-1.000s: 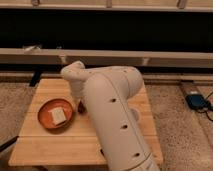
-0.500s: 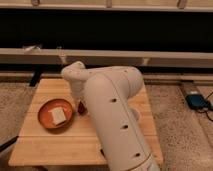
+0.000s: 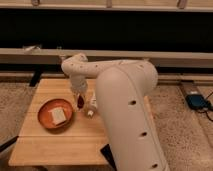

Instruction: Place the pepper in the ceramic cup

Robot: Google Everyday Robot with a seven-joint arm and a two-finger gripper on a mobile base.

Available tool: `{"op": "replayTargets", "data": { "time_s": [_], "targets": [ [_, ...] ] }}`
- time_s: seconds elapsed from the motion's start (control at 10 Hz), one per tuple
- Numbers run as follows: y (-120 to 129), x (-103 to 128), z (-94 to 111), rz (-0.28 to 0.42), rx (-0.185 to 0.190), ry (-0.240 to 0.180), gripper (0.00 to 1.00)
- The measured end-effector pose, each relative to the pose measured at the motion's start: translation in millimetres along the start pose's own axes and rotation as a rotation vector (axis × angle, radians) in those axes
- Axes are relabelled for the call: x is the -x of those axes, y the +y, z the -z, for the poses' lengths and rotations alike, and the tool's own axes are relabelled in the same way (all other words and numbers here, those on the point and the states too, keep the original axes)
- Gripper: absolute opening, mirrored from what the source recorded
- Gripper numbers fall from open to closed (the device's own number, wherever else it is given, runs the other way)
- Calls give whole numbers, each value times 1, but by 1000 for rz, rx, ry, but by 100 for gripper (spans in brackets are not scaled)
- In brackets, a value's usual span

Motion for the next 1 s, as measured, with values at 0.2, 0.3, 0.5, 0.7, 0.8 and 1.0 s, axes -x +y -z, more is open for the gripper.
{"op": "replayTargets", "data": {
  "time_s": [0.2,0.3,0.5,0.7,0.8,1.0],
  "targets": [
    [-10,-14,35,10,28,-42,0],
    [-23,-28,49,7,41,-63,0],
    [-47,-50,59,-17,55,-84,0],
    [-77,-73,65,-65,56,-100,0],
    [-93,-83,66,-96,52,-104,0],
    [-123,-99,72,-163,36,-119,0]
  ]
}}
